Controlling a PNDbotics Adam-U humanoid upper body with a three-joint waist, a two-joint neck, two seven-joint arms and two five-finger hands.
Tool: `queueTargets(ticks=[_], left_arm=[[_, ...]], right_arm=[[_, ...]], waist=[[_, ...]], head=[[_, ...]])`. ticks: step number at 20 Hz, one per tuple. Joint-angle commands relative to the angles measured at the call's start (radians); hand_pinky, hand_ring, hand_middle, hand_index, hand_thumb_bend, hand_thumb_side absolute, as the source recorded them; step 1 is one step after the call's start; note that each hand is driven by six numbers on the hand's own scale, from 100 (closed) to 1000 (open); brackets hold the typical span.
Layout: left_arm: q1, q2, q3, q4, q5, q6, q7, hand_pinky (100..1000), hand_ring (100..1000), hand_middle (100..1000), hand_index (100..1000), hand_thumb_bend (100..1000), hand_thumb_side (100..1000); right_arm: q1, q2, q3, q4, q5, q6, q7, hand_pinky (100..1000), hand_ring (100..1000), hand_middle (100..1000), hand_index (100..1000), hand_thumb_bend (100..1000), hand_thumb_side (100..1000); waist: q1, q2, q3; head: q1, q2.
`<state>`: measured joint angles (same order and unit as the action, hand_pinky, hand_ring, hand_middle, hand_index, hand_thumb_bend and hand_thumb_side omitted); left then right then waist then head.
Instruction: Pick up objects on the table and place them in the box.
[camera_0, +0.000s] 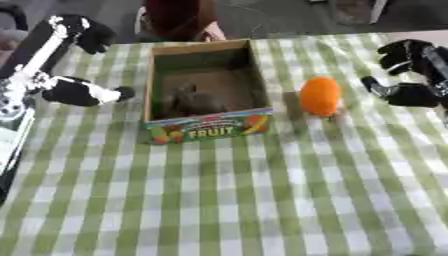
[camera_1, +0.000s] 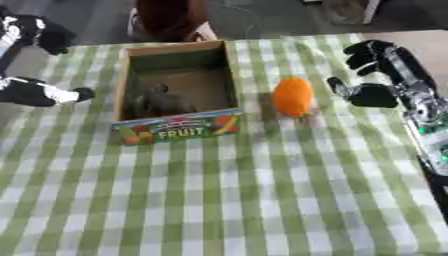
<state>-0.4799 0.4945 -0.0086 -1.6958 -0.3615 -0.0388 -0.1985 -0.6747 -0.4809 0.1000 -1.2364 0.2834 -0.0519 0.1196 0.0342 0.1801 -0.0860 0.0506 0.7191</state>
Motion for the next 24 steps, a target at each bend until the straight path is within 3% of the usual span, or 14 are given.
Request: queueTargets(ticks=[1,10,19,21,24], left_arm=[[0.003,-0.007,0.017,-0.026,0.026,0.005,0.018,619,593,562,709,725,100],[0.017,-0.037,0.017,-0.025,0.042,0.004,0.016,617,589,558,708,719,100],[0.02,-0.043,0.015,-0.023,0.051,0.003,0.009,617,587,557,707,713,100],[0.021,-0.043,0.015,-0.022,0.052,0.002,0.006,617,587,557,707,713,100],[0.022,-0.044,0.015,-0.022,0.053,0.001,0.005,617,586,556,705,711,100]], right_arm=[[-0.044,-0.007,0.009,0.053,0.042,-0.013,0.017,662,684,595,747,391,100],[-0.115,0.073,0.019,0.218,0.136,-0.033,0.001,662,689,601,748,387,100],[-0.14,0.114,0.029,0.295,0.196,-0.056,0.014,664,693,605,731,383,100],[-0.141,0.116,0.031,0.302,0.207,-0.061,0.016,664,694,604,698,371,100],[-0.14,0.117,0.029,0.304,0.225,-0.062,0.012,658,683,586,539,285,100]], waist=[[0.0,-0.013,0.005],[0.007,-0.009,0.024],[0.007,-0.008,0.031],[0.006,-0.008,0.032],[0.005,-0.009,0.032]], head=[[-0.007,-0.007],[-0.024,-0.006],[-0.028,-0.006],[-0.028,-0.006],[-0.027,-0.006]])
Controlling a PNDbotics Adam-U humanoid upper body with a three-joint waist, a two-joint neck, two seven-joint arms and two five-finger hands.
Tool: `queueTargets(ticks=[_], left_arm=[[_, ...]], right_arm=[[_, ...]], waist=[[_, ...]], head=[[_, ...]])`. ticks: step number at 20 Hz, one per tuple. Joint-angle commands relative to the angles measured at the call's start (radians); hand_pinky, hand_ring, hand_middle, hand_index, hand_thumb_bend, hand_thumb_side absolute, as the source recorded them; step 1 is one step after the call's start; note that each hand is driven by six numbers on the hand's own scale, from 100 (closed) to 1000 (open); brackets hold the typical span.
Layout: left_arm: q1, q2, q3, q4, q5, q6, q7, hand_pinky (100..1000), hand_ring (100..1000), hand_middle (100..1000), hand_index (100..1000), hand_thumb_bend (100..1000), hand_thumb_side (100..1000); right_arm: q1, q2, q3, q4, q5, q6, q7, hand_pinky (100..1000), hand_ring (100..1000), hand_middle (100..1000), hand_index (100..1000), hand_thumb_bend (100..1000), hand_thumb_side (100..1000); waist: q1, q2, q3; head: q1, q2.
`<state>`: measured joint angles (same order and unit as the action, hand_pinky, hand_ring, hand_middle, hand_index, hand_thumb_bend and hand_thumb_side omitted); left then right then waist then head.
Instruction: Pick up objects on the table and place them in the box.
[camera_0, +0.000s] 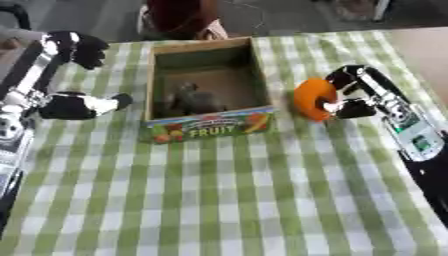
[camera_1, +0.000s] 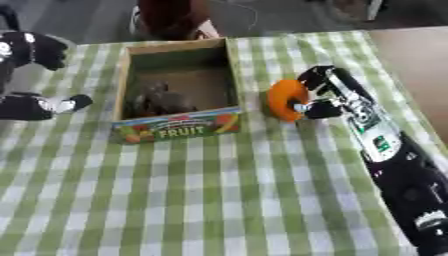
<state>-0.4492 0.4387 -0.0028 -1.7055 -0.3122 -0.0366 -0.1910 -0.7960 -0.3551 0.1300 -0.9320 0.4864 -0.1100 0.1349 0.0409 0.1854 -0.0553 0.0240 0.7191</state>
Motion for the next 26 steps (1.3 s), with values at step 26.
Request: queueTargets(ticks=[26], left_arm=[[-0.004,-0.003,-0.005,-0.012,0.019,-0.006,-0.022,617,587,556,706,702,106]], right_arm=[[-0.199,0.039,-0.005,-0.085,0.082,0.005,-0.155,642,642,531,349,100,100]], waist=[[-0.002,-0.029,0.019]], head=[[-0.017,-0.003]])
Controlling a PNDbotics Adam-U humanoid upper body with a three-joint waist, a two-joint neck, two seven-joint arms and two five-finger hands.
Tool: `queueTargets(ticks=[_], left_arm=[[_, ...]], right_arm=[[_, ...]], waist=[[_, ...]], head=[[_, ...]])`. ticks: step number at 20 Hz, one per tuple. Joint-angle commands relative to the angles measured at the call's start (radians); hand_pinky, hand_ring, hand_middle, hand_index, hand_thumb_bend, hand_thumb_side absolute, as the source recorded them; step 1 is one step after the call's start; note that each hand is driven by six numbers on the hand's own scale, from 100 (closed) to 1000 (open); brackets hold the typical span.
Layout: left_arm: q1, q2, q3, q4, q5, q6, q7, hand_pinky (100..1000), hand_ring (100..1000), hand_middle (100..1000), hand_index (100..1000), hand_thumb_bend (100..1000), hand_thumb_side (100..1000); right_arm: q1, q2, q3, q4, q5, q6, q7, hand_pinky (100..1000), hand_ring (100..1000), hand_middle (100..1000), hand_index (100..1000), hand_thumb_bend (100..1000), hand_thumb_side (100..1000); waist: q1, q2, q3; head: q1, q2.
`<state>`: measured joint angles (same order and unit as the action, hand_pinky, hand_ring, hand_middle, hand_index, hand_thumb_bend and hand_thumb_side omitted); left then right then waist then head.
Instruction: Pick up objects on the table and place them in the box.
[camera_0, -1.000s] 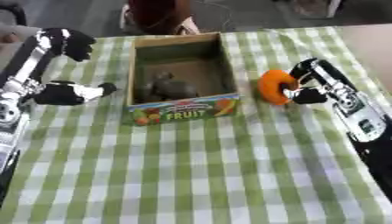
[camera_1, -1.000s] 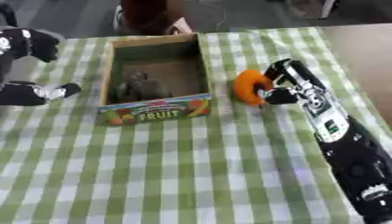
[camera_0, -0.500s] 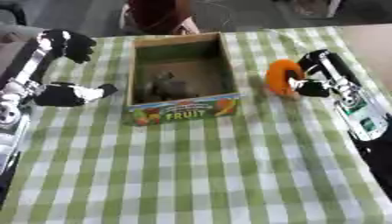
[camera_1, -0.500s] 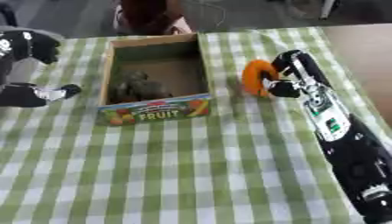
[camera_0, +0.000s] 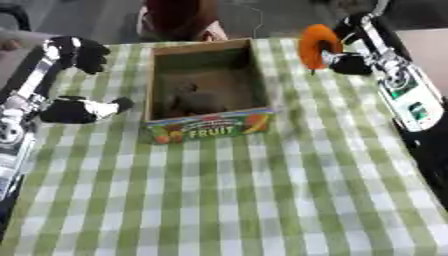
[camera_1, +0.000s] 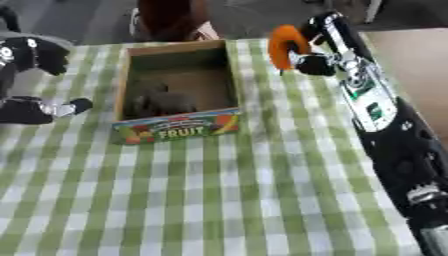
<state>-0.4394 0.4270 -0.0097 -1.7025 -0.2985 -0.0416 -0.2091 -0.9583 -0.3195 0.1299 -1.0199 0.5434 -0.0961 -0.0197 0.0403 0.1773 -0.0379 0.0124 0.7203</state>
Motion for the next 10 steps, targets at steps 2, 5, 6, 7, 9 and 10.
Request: queueTargets(ticks=[2,5,6,7,9,10], left_arm=[[-0.018,0.004,0.0,-0.017,0.007,-0.003,-0.005,616,587,556,706,702,103],[-0.029,-0.01,-0.006,-0.023,0.014,-0.005,-0.008,615,587,555,706,702,104],[-0.032,-0.014,-0.009,-0.024,0.016,-0.006,-0.01,615,587,555,706,701,103],[-0.035,-0.019,-0.01,-0.026,0.018,-0.007,-0.011,614,587,555,706,701,103],[-0.041,-0.031,-0.013,-0.029,0.023,-0.008,-0.013,613,586,554,706,700,102],[-0.043,-0.037,-0.015,-0.03,0.026,-0.009,-0.013,613,586,554,706,700,102]], right_arm=[[-0.051,0.019,-0.007,0.017,0.039,-0.014,-0.002,642,641,532,353,100,100],[-0.088,0.063,-0.011,0.066,0.083,-0.024,-0.002,643,643,534,360,100,100],[-0.097,0.076,-0.014,0.081,0.103,-0.028,-0.005,644,643,534,361,100,100],[-0.104,0.088,-0.019,0.095,0.12,-0.031,-0.011,643,642,533,363,100,100],[-0.114,0.109,-0.03,0.121,0.149,-0.033,-0.024,642,639,533,368,100,100],[-0.118,0.119,-0.034,0.134,0.162,-0.033,-0.031,642,639,533,370,100,100]], waist=[[0.0,-0.02,0.01],[0.001,-0.015,0.033],[0.002,-0.013,0.041],[0.002,-0.01,0.049],[0.002,-0.004,0.065],[0.002,-0.002,0.072]], head=[[-0.012,-0.007],[-0.029,-0.016],[-0.034,-0.02],[-0.04,-0.023],[-0.05,-0.032],[-0.053,-0.036]])
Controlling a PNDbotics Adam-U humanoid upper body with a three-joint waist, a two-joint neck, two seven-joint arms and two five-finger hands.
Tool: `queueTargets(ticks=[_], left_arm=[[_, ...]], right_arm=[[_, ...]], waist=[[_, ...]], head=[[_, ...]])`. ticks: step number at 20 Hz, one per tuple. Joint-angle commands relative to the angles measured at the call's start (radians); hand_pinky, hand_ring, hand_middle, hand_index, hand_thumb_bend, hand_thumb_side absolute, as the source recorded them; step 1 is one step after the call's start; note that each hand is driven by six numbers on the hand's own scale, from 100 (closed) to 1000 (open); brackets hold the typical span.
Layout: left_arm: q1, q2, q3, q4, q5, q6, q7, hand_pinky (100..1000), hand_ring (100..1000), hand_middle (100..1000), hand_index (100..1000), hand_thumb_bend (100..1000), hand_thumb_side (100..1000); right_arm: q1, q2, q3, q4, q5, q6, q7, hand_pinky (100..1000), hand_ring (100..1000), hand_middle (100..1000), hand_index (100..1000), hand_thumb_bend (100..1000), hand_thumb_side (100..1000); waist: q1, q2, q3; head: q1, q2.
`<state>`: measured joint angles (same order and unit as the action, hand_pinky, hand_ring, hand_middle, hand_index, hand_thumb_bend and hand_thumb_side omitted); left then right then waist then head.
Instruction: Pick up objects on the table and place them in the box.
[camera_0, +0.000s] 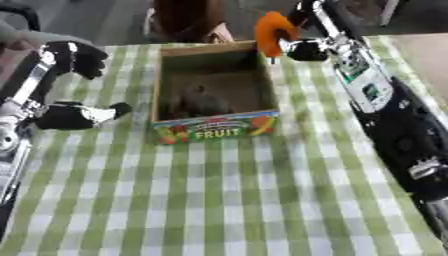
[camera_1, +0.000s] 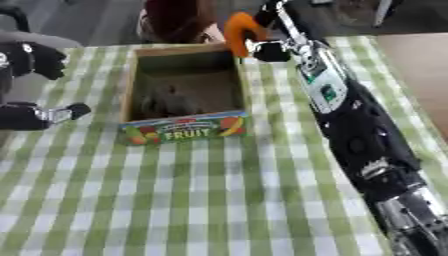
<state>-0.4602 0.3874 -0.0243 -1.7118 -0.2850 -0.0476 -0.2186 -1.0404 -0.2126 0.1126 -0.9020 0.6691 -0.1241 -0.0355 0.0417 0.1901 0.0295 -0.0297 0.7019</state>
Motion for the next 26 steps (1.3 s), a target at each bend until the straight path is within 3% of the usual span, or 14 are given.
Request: queueTargets(ticks=[1,3,6,9,10,13,18,19,20,26], left_arm=[[-0.024,-0.002,-0.002,-0.022,0.016,-0.003,-0.004,612,586,554,706,700,102],[-0.025,-0.009,-0.003,-0.024,0.02,-0.004,-0.004,612,585,554,706,700,103],[-0.021,-0.013,-0.003,-0.024,0.024,-0.003,-0.004,611,585,553,705,699,104],[-0.017,-0.017,-0.002,-0.025,0.028,-0.004,-0.002,612,585,553,705,698,105],[-0.015,-0.018,-0.002,-0.025,0.029,-0.004,-0.002,612,585,553,706,698,105],[-0.008,-0.019,-0.001,-0.025,0.031,-0.003,0.0,612,585,553,706,697,106],[0.011,-0.016,0.005,-0.022,0.034,-0.002,0.006,613,585,553,706,692,107],[0.015,-0.014,0.006,-0.021,0.034,-0.002,0.007,613,585,553,706,692,107],[0.02,-0.013,0.008,-0.019,0.035,-0.002,0.01,613,586,553,706,690,107],[0.045,-0.007,0.018,-0.011,0.037,0.004,0.033,609,583,550,705,674,100]], right_arm=[[-0.039,0.02,-0.019,0.027,0.049,-0.005,-0.021,643,639,534,374,100,100],[-0.041,0.037,-0.021,0.049,0.074,-0.008,-0.024,647,646,544,404,100,100],[-0.038,0.055,-0.018,0.072,0.106,-0.024,-0.005,657,667,571,480,175,100],[-0.033,0.062,-0.012,0.076,0.137,-0.043,0.029,669,694,614,681,318,100],[-0.031,0.062,-0.012,0.072,0.145,-0.048,0.035,672,702,628,748,407,100],[-0.027,0.056,-0.014,0.051,0.161,-0.049,0.022,679,718,661,876,516,233],[-0.017,0.03,-0.012,-0.017,0.158,-0.032,-0.019,685,723,677,923,604,284],[-0.012,0.017,-0.01,-0.044,0.146,-0.032,-0.021,685,723,676,924,563,311],[-0.005,0.003,-0.009,-0.073,0.13,-0.029,-0.022,684,721,673,926,611,282],[0.075,-0.122,-0.011,-0.293,-0.04,0.03,-0.015,679,715,678,933,586,265]], waist=[[0.001,-0.013,0.011],[0.002,-0.01,0.02],[0.003,-0.007,0.025],[0.003,-0.007,0.025],[0.002,-0.007,0.024],[0.001,-0.008,0.021],[-0.002,-0.01,0.012],[-0.003,-0.011,0.009],[-0.005,-0.012,0.006],[-0.017,-0.018,-0.017]], head=[[-0.014,-0.021],[-0.02,-0.025],[-0.023,-0.026],[-0.022,-0.024],[-0.022,-0.023],[-0.018,-0.022],[0.002,-0.019],[0.01,-0.019],[0.016,-0.017],[0.042,-0.008]])
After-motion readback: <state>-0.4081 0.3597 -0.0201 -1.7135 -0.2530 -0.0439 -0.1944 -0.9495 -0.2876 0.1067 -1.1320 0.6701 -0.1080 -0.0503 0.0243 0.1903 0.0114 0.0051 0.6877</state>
